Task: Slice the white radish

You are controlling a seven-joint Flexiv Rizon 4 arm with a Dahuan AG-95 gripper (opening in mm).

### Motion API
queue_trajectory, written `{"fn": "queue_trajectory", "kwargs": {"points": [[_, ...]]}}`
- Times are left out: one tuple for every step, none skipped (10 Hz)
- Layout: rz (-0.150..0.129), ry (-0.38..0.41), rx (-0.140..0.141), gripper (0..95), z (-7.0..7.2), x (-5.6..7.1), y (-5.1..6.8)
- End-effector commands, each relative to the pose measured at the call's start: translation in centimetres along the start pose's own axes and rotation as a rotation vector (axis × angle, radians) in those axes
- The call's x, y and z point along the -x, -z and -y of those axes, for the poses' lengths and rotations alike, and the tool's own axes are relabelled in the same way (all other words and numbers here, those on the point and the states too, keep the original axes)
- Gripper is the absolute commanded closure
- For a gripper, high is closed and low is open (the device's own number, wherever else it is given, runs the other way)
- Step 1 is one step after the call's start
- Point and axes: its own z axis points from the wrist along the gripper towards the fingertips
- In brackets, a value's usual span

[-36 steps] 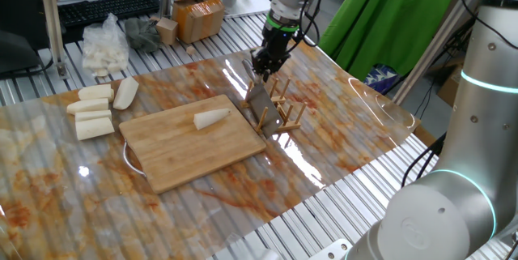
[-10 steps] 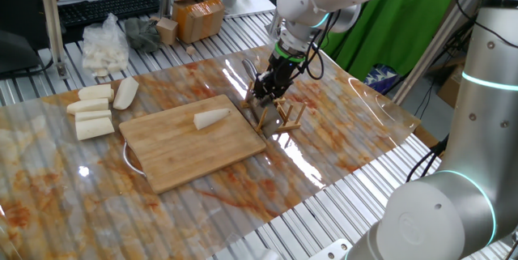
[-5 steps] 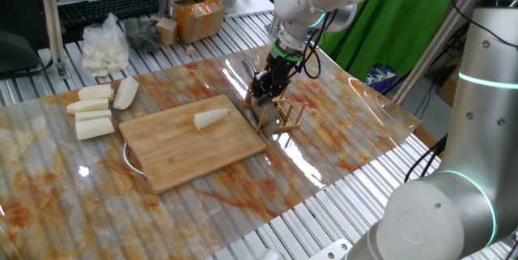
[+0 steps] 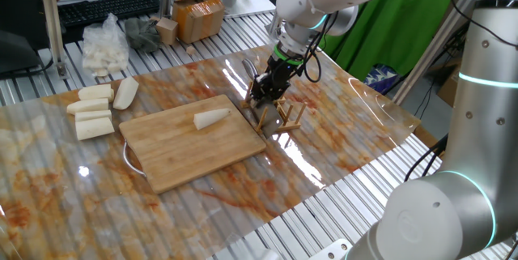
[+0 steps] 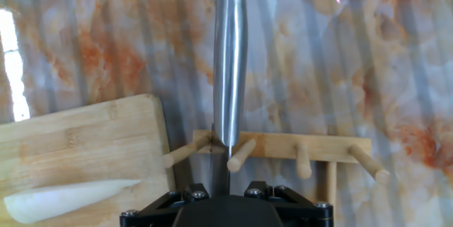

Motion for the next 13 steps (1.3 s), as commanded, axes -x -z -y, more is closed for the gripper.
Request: {"fn": "queue_trajectory", "kwargs": {"points": [[0.003,-0.001,0.000,57.0,-0.04,-0.06,-0.19],[0.005,-0.001,0.001,57.0,-0.07,-0.07,-0.32],[0.008,-0.002,0.002,57.0,-0.08,-0.09,-0.40],[0.008,-0.002,0.006,76.0,-0.09,-0.07,-0.41],[0.009,0.000,0.006,76.0,-0.12,-0.06,-0.43],[0.009,0.003,0.006,95.0,-0.12,-0.08,-0.50],[0.009,0.004,0.008,95.0,-0.12,-0.08,-0.53],[0.009,0.004,0.008,95.0,-0.14,-0.06,-0.46],[0.006,0.004,0.029,95.0,-0.17,0.01,-0.32],[0.007,0.001,0.039,95.0,-0.25,0.07,-0.32],[0.007,0.007,0.035,95.0,-0.30,0.13,-0.26],[0.010,0.009,0.026,95.0,-0.38,0.20,-0.23],[0.000,0.015,0.025,95.0,-0.53,0.39,0.26]]}}
